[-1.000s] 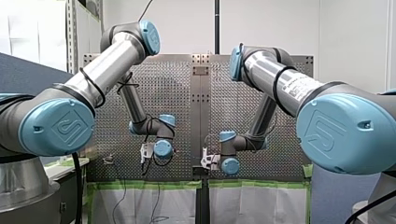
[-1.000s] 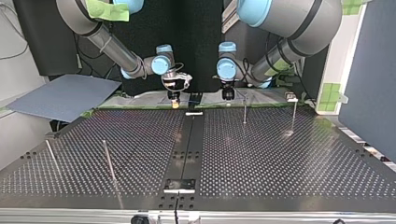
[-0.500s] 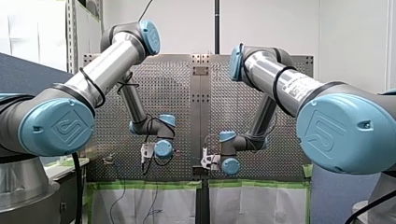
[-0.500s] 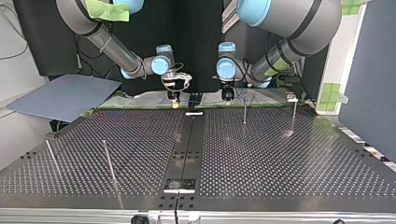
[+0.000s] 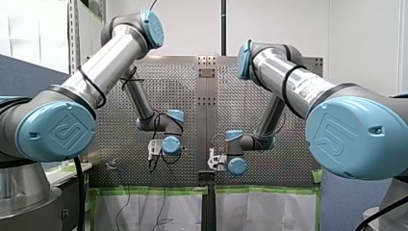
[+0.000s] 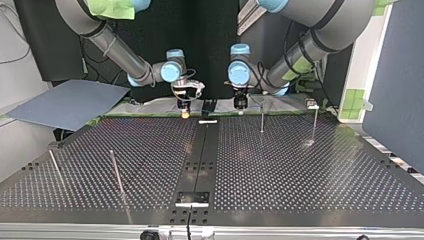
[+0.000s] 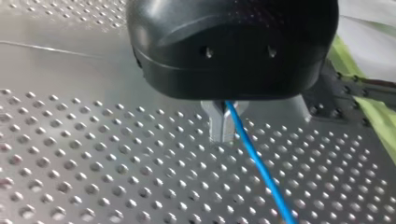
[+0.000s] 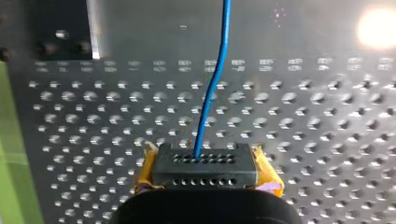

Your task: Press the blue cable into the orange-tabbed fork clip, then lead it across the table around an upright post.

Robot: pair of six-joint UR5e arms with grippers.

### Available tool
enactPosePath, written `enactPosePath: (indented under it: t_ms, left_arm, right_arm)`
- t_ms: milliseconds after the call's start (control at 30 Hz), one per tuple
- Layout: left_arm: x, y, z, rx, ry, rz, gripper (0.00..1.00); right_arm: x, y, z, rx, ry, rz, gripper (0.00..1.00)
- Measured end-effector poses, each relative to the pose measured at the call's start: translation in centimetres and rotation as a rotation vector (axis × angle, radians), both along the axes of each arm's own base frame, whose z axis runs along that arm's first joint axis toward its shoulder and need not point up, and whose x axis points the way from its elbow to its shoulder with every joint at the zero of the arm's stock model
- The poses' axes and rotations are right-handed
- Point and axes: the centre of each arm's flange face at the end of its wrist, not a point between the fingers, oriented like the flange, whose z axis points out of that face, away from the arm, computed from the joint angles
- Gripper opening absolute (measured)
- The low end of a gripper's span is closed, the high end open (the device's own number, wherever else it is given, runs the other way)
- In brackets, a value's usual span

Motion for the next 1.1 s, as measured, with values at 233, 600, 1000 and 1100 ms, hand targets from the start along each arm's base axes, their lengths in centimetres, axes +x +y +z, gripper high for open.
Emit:
enactPosePath:
  t_ms: [233, 600, 1000, 1100]
  left_arm:
    - [-1.4, -1.2, 2.8, -0.001, -0.005, -0.024, 0.00]
    - [-3.1, -1.6, 7.0, -0.046, -0.013, -0.018, 0.00]
    - [-3.5, -1.5, 12.8, -0.098, -0.062, -0.015, 0.00]
    - [-3.6, -1.4, 14.2, -0.109, -0.080, -0.015, 0.00]
  right_arm:
    - [0.3, -0.2, 3.6, -0.002, 0.003, 0.000, 0.00]
    - [0.9, 0.3, 9.4, -0.002, 0.010, 0.010, 0.00]
    - [1.8, 1.7, 15.7, -0.002, 0.010, 0.033, 0.00]
    - [1.9, 2.0, 16.9, -0.003, 0.010, 0.036, 0.00]
